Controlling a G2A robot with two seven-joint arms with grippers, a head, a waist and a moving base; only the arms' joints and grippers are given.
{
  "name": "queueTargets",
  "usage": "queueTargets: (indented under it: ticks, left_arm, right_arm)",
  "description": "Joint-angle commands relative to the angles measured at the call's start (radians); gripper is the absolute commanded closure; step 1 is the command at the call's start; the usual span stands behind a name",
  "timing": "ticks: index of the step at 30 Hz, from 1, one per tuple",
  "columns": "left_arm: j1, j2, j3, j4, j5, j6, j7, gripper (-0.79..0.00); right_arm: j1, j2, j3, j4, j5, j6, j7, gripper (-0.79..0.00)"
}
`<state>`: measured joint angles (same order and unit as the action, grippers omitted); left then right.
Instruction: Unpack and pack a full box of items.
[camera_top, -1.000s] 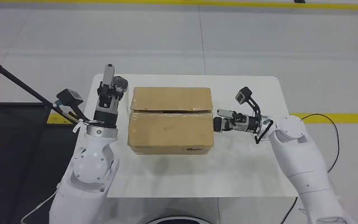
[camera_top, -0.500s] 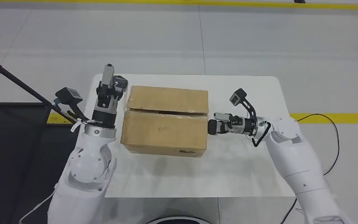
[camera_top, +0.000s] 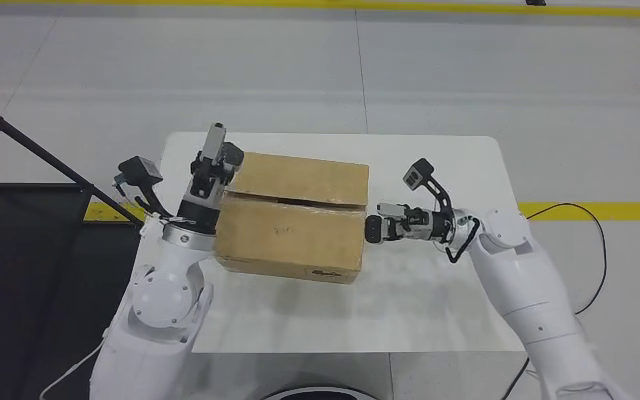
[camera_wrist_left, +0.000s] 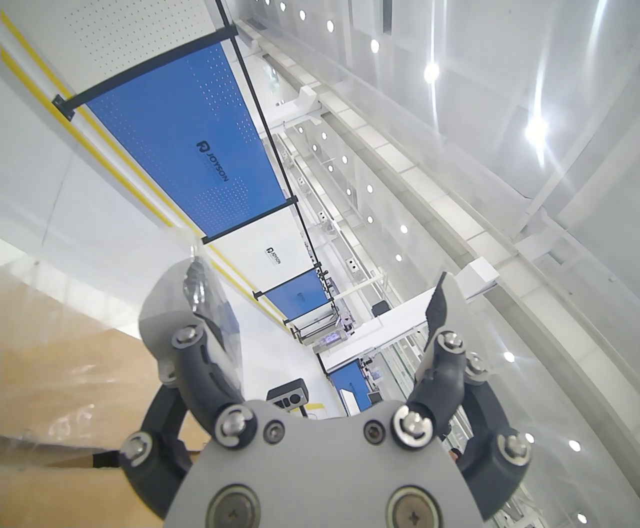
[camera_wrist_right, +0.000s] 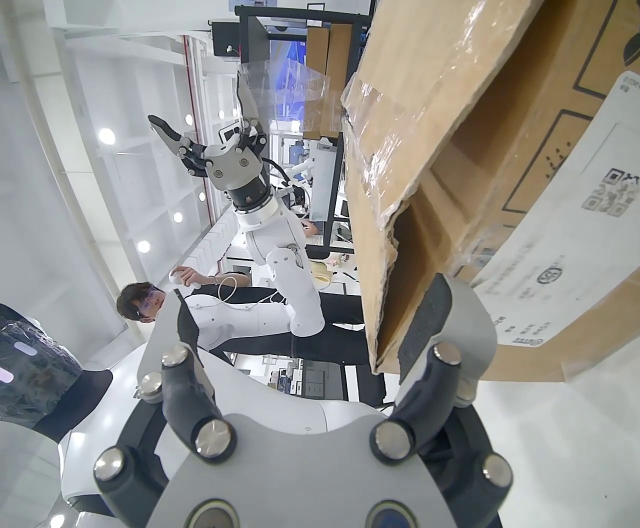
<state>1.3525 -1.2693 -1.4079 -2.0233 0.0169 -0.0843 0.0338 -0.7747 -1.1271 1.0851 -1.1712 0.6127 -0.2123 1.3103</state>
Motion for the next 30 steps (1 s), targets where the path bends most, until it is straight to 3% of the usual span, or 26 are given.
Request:
queueTargets:
  ticks: [1,30]
  left_arm:
    - [-0.001,-0.001,0.011,0.002,0.006,0.000,-0.013,-0.785]
    - [-0.031,-0.021,0.123,0.035,-0.013,-0.011,-0.101,-0.785]
  right_arm:
    - [0.002,0.000,0.003,0.008,-0.001,-0.002,-0.004,-0.785]
    - [-0.105,0.040,0.136,-0.043,-0.036,-0.017,-0.063,-0.785]
